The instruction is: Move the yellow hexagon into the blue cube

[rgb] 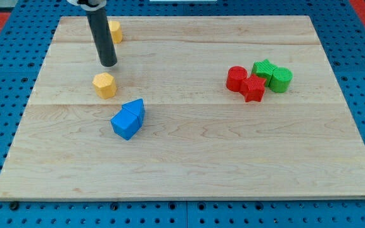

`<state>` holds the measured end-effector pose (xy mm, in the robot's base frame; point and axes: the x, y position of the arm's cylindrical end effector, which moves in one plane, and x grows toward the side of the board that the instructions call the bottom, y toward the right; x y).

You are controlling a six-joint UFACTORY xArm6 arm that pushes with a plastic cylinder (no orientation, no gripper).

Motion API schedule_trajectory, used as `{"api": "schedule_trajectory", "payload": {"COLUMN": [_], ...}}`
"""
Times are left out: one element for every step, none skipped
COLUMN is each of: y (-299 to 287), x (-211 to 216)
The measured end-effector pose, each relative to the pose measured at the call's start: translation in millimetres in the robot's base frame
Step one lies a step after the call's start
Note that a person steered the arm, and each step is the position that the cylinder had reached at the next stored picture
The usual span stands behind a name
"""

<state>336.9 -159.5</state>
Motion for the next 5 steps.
{"api": "schedule_trajectory", "payload": {"y": [-14.7, -6.6, 32.9, 48.4, 26.2], "x": [3.4, 36.7, 68.3, 111.2, 96.0]}}
